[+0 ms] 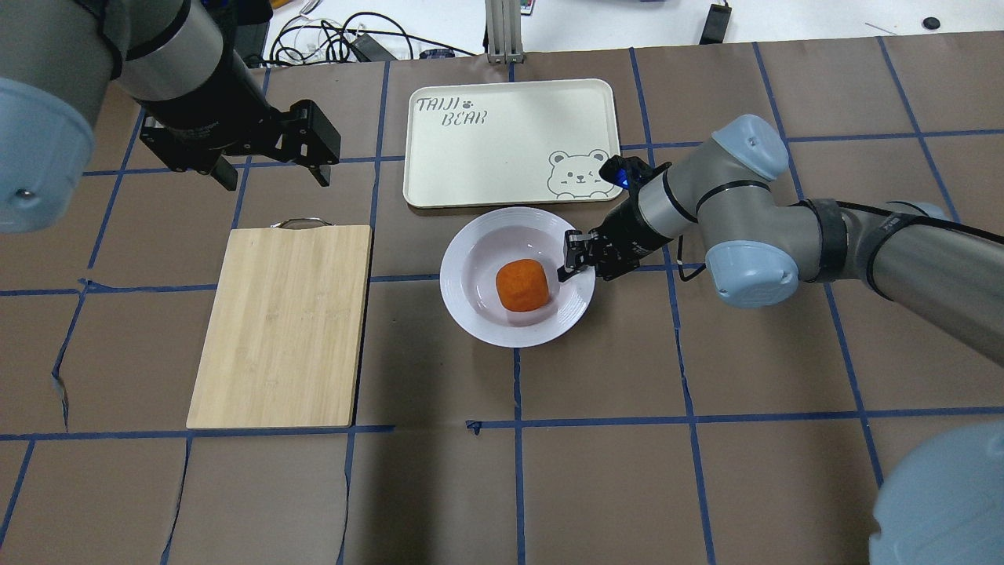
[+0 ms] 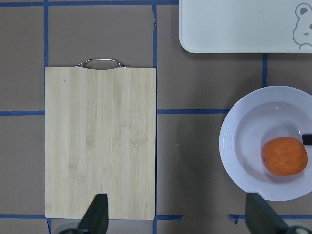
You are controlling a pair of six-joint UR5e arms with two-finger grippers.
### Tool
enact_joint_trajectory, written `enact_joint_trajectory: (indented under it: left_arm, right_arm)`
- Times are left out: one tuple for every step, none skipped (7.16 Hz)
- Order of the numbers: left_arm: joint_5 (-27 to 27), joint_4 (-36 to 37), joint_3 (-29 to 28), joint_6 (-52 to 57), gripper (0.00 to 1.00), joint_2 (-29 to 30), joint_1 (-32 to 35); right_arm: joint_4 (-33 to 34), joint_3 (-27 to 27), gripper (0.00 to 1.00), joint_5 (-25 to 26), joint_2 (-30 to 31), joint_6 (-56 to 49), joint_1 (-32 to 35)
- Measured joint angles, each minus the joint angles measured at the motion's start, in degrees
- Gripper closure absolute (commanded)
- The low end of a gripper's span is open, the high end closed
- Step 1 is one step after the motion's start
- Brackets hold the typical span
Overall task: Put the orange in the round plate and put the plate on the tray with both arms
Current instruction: 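Slide the bowl with the right gripper onto the bear-printed tray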
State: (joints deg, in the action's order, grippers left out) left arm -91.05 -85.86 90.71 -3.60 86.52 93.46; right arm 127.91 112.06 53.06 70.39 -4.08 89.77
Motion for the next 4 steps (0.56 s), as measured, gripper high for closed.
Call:
enact_joint_trajectory:
  left_arm:
    - [0.0, 0.0, 0.07, 0.0, 0.0, -0.02, 0.02]
    - [0.0, 0.0, 0.12, 0.0, 0.0, -0.03, 0.02]
    - [0.0, 0.01, 0.14, 0.0, 0.0, -0.04, 0.02]
    - [0.0, 0.03, 0.16, 0.0, 0.0, -0.03, 0.02]
  right_arm:
    - [-2.53, -2.88, 1.0, -0.53, -0.09, 0.24, -0.08]
    - [-4.87, -6.25, 1.0, -0.81, -0.53, 0.68, -0.09]
    - [-6.22, -9.49, 1.0, -0.95, -1.48, 1.76, -0.12]
    - [-6.73, -12.36, 1.0, -1.12, -2.92, 2.95, -0.12]
